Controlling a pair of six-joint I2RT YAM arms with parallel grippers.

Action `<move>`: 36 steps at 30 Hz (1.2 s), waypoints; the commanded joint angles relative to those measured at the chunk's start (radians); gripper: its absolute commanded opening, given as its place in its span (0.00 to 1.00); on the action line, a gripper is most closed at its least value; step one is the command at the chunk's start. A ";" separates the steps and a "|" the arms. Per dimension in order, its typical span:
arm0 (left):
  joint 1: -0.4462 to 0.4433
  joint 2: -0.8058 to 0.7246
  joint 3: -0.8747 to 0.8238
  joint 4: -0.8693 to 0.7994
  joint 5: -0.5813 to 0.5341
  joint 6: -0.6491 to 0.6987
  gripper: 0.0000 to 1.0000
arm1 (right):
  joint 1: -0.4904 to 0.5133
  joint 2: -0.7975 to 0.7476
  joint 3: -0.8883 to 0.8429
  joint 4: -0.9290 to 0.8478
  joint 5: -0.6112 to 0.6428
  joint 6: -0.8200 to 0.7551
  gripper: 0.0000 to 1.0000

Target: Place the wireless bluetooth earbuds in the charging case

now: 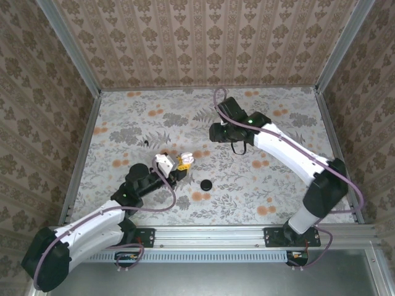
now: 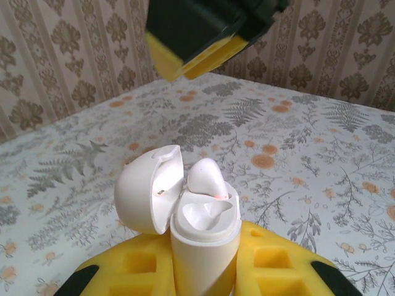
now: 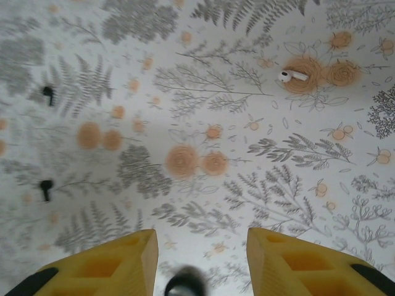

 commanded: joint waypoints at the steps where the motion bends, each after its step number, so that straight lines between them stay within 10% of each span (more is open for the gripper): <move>1: 0.009 0.030 0.036 0.059 0.045 -0.059 0.00 | -0.022 0.115 0.089 -0.032 -0.014 -0.115 0.42; 16: 0.021 0.067 0.046 0.091 0.070 -0.093 0.00 | -0.164 0.685 0.613 -0.157 -0.122 -0.300 0.40; 36: 0.017 0.002 0.038 0.022 0.002 -0.118 0.00 | -0.196 0.889 0.810 -0.307 -0.057 -0.419 0.45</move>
